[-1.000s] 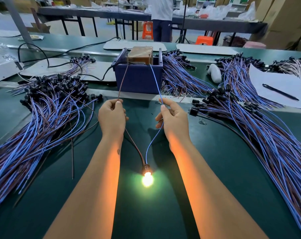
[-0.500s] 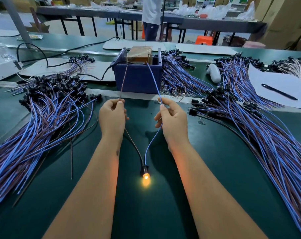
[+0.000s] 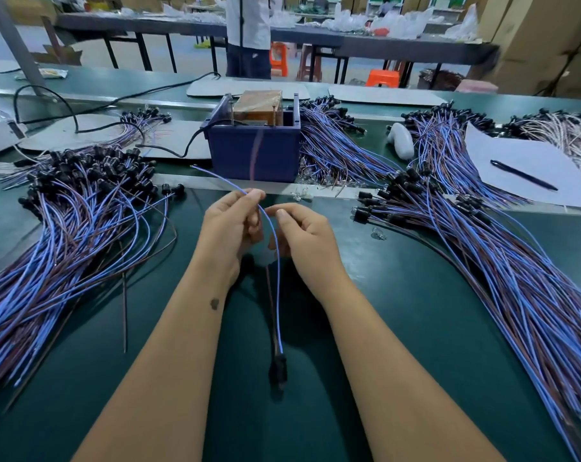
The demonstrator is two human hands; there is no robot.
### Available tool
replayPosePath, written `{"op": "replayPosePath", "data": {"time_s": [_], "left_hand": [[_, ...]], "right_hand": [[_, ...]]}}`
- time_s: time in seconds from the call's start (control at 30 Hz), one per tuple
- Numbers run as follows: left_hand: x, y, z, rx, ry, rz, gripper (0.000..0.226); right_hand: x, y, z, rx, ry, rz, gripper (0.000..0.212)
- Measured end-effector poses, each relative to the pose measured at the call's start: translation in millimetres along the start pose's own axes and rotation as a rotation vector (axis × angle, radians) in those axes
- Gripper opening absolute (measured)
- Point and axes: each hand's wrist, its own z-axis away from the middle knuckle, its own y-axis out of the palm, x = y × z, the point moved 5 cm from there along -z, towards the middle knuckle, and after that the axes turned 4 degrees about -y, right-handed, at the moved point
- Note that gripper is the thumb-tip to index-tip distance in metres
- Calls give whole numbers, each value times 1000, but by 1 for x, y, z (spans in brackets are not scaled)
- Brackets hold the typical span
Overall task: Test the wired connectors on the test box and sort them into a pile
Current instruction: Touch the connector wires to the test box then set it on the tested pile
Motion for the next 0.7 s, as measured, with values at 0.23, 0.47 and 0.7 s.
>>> {"op": "replayPosePath", "data": {"time_s": [0.23,0.47,0.7], "left_hand": [[-1,-18,-5,-84,-13,234,17],[0,1,4,-21,329,-561,14],[30,74,58,367,614,-1182,7]], "right_hand": [[6,11,5,170,-72,-48,45],[-6,-39,-4,-320,39,-152,31],[-22,-68,-3,-468,134,-4,24]]}}
